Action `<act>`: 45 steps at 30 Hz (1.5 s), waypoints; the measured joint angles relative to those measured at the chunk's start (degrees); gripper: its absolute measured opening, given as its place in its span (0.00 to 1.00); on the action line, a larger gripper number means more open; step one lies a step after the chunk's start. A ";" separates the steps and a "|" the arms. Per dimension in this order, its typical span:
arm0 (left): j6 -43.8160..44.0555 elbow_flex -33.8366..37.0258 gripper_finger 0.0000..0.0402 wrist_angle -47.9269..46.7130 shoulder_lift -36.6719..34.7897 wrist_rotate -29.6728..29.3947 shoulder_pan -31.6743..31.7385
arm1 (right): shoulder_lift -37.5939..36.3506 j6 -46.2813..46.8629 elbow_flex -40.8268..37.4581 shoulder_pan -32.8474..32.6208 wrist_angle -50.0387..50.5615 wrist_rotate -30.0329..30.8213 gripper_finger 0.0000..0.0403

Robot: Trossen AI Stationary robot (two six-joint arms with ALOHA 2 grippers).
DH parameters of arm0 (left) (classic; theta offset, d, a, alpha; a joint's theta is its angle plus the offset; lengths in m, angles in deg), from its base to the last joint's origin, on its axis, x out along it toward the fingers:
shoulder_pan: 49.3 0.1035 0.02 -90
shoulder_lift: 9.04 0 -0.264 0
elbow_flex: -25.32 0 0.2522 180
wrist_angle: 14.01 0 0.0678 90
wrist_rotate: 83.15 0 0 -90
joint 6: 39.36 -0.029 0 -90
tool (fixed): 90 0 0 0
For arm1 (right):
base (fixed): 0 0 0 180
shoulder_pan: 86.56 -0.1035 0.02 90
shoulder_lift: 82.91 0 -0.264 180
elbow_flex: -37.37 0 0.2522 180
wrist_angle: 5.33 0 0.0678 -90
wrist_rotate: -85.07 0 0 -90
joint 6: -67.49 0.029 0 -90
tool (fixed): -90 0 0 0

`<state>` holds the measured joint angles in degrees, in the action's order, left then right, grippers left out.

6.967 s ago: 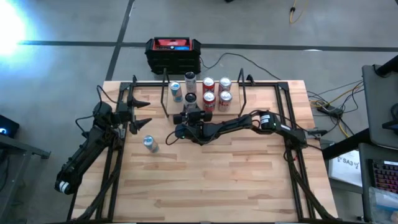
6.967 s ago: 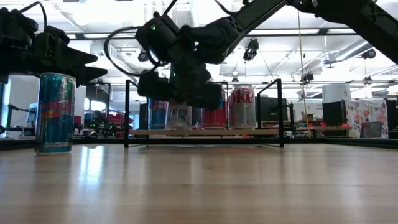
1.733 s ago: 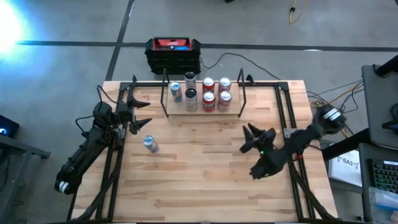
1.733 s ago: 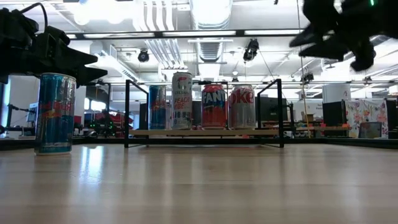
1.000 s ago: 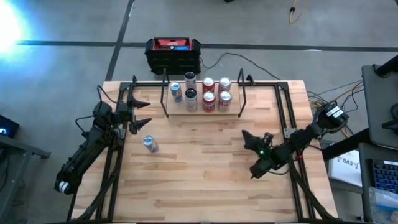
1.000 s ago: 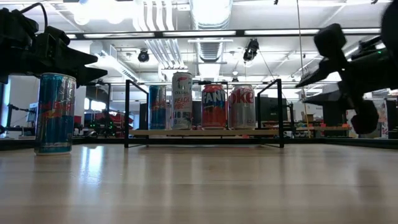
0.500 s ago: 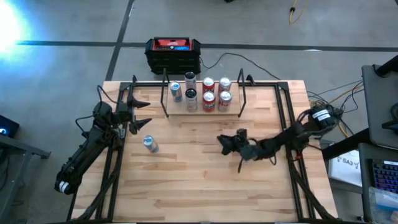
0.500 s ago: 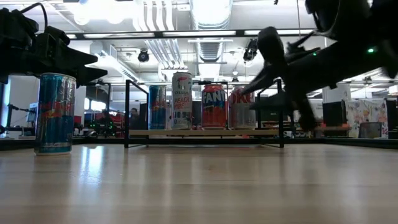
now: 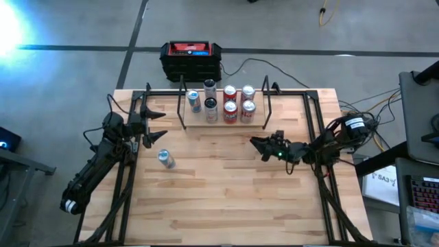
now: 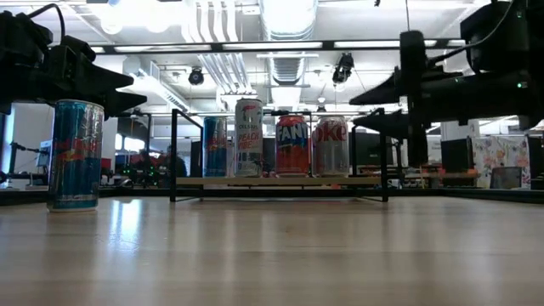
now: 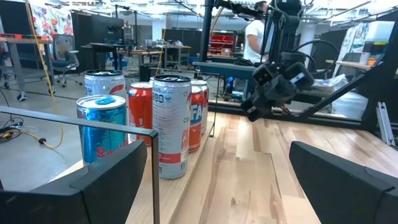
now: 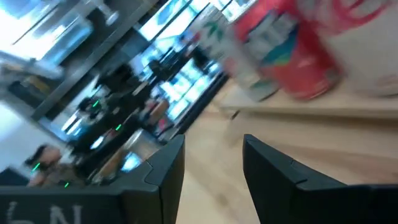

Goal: Place canned beverage on shelf
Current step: Adjust the blue soda can on the shelf

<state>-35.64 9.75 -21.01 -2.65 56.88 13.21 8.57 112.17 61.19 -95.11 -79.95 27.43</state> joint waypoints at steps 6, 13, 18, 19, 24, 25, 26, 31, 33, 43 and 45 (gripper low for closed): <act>0.00 0.00 0.95 -0.04 -0.02 0.02 0.00 | -0.30 1.00 -0.16 0.49 0.15 2.48 0.39; 0.00 0.00 0.95 0.01 -0.01 0.02 -0.02 | -2.54 -1.92 -1.10 1.09 -1.66 2.15 0.39; 0.00 0.00 0.95 0.01 -0.07 -0.01 0.01 | -7.59 -13.64 -2.90 1.07 -1.58 -0.03 0.39; 0.00 0.00 0.95 0.01 -0.07 0.02 -0.02 | -8.80 -17.08 -3.11 1.07 -1.53 -2.28 0.39; 0.00 0.00 0.95 -0.02 -0.07 0.02 0.01 | -15.57 -37.85 -3.19 0.94 0.30 -18.43 0.39; 0.00 0.00 0.95 0.01 -0.07 -0.01 0.00 | -17.49 -40.80 -3.07 0.94 1.63 -21.10 0.39; 0.00 0.00 0.95 -0.02 -0.07 -0.01 0.00 | -19.73 -43.06 -3.05 0.94 3.62 -23.04 0.39; 0.00 0.00 0.95 -0.01 -0.09 0.00 -0.01 | -33.44 -39.87 -3.83 0.94 20.32 -24.77 0.39; 0.00 0.00 0.95 -0.01 -0.09 0.02 -0.02 | -38.78 -34.54 -3.91 0.94 29.66 -22.51 0.39; 0.00 0.00 0.95 -0.01 -0.09 0.02 -0.02 | -55.12 -33.90 -4.33 0.54 50.52 -18.67 0.39; 0.00 0.00 0.95 -0.01 -0.09 -0.01 0.01 | -58.82 -35.28 -4.84 0.56 52.79 -18.69 0.39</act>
<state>-35.64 9.75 -21.02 -2.73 56.87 13.22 -50.24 76.89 56.35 -94.54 -27.16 8.75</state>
